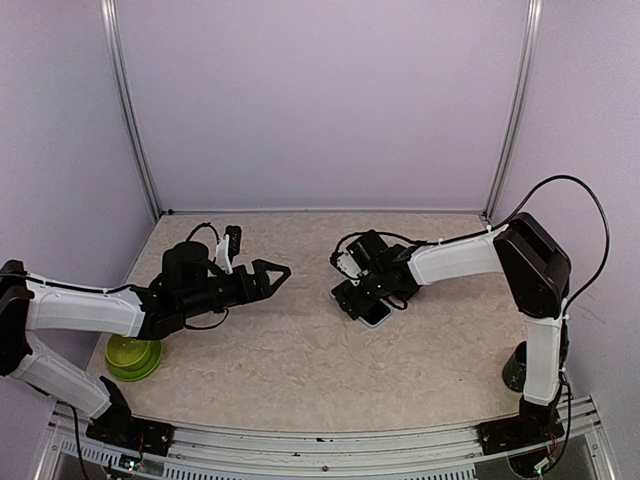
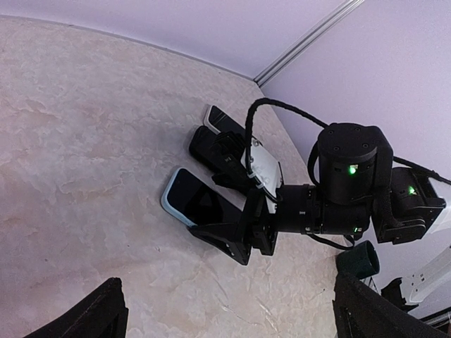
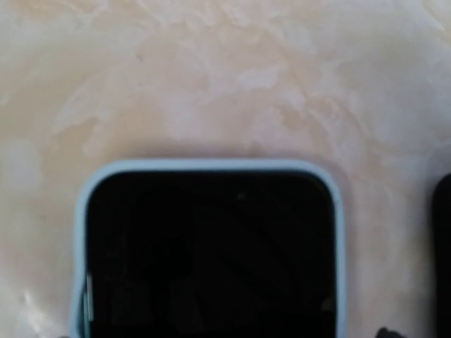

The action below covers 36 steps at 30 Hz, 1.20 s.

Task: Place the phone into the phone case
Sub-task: Place the phone with the phone case at the center of the board.

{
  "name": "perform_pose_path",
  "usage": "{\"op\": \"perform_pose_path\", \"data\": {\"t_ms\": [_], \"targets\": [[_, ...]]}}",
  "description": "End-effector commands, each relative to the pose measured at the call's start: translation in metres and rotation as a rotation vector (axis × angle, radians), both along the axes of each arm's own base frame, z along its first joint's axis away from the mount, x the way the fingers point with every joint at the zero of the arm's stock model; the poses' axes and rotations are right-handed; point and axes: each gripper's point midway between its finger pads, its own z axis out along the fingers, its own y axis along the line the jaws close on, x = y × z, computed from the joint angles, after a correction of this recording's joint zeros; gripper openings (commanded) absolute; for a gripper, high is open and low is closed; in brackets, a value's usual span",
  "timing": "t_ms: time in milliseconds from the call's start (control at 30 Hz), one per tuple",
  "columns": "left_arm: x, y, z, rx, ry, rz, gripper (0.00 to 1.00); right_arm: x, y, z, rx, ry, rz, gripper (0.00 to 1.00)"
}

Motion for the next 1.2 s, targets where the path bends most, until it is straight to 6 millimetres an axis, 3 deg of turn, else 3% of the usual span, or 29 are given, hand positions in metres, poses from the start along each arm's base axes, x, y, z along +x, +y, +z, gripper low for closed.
{"op": "perform_pose_path", "data": {"t_ms": [0,200,433,833,1067,1167], "targets": [[0.001,0.0,0.0,-0.011,-0.008,0.001,0.99,0.012,-0.005,0.009,-0.017,-0.036,-0.01,0.93],[0.001,0.001,0.0,-0.012,-0.007,0.002,0.99,0.011,-0.007,0.009,-0.028,-0.043,-0.005,0.94],[0.001,0.001,0.0,-0.012,-0.007,0.004,0.99,0.005,-0.013,0.006,-0.054,-0.038,0.013,0.87],[0.001,0.002,0.0,-0.013,-0.008,0.009,0.99,0.003,-0.022,0.002,-0.086,-0.036,0.029,0.88],[0.01,0.012,0.001,0.018,-0.017,0.05,0.99,-0.001,-0.008,0.021,0.01,-0.055,0.078,0.94],[0.017,0.023,0.004,0.08,-0.041,0.099,0.99,-0.005,-0.005,0.04,0.066,-0.091,0.097,1.0]]}}
